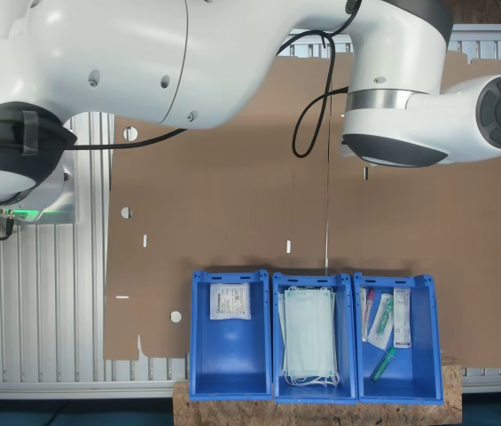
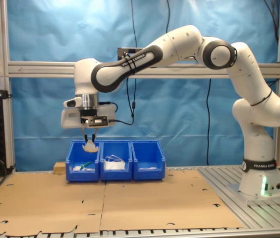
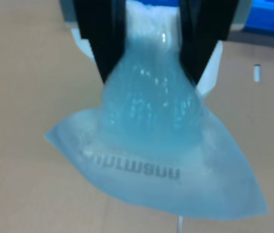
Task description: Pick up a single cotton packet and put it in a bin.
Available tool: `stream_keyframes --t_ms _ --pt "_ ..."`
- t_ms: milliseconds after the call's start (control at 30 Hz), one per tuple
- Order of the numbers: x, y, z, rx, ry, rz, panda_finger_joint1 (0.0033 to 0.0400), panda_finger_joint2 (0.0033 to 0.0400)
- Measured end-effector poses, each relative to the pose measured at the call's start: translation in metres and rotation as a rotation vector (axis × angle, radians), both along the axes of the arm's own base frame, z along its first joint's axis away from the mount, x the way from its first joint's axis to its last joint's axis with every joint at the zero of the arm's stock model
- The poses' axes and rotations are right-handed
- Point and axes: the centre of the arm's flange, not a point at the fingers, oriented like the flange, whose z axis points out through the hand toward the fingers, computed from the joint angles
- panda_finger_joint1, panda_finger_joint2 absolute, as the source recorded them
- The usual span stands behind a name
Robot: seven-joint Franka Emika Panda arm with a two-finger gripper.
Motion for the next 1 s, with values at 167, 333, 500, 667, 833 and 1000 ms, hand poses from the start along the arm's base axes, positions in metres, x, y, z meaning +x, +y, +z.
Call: stream_keyframes --t_ms 167,333,500,667,833,1000 --pt "-0.028 -0.015 0.019 0.001 0.019 -0.005 0.0074 0.0074" --pt "-0.055 -0.03 0.031 -0.013 0.039 0.0 0.0074 0.0074" --pt "-0.084 -0.049 0.043 -0.028 0.057 0.0 0.0074 0.0074" --pt "-0.113 -0.074 0.053 -0.047 0.068 -0.011 0.0074 0.0074" --pt "-0.136 -0.106 0.061 -0.069 0.076 -0.036 0.0074 0.0074" --pt "-0.153 -0.143 0.065 -0.087 0.082 -0.084 0.0074 0.0074"
